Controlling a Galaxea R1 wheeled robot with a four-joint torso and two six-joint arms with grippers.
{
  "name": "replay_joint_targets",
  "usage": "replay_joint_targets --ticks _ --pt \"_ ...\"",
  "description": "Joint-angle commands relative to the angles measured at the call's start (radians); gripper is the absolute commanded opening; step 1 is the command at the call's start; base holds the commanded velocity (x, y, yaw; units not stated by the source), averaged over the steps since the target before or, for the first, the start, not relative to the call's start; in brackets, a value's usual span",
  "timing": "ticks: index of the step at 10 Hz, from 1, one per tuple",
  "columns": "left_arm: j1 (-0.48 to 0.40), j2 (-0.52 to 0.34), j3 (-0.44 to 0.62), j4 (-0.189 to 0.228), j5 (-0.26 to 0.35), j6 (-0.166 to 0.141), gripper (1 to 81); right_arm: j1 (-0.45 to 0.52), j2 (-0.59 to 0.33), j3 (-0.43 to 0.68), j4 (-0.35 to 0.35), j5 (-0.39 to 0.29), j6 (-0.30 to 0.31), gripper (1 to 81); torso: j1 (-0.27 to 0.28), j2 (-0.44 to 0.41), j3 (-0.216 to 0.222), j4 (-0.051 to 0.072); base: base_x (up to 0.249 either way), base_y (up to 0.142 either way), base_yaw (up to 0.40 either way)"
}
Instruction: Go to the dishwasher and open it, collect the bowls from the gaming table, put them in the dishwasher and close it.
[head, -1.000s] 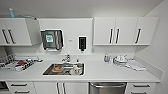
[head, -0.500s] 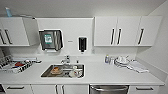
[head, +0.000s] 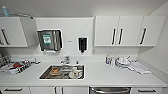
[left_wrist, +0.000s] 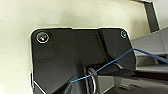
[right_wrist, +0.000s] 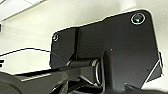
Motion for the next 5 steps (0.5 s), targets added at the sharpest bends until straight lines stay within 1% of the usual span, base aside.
replay_joint_targets --ticks 1,3,5 --pt "-0.053 -0.016 0.008 -0.001 0.052 -0.001 81.1 0.049 -0.02 0.015 0.003 -0.061 0.002 81.1 0.0 0.0 0.0 0.0 0.0 0.0 0.0" --pt "-0.05 -0.034 0.016 -0.002 0.052 -0.004 81.1 0.043 -0.043 0.048 0.004 -0.057 0.004 81.1 -0.001 0.0 0.0 0.0 0.0 0.0 0.0" --pt "-0.05 -0.077 0.045 -0.016 0.049 -0.007 81.1 0.045 -0.118 0.132 0.006 -0.057 0.005 81.1 -0.001 0.0 0.0 0.0 0.0 0.0 0.0"
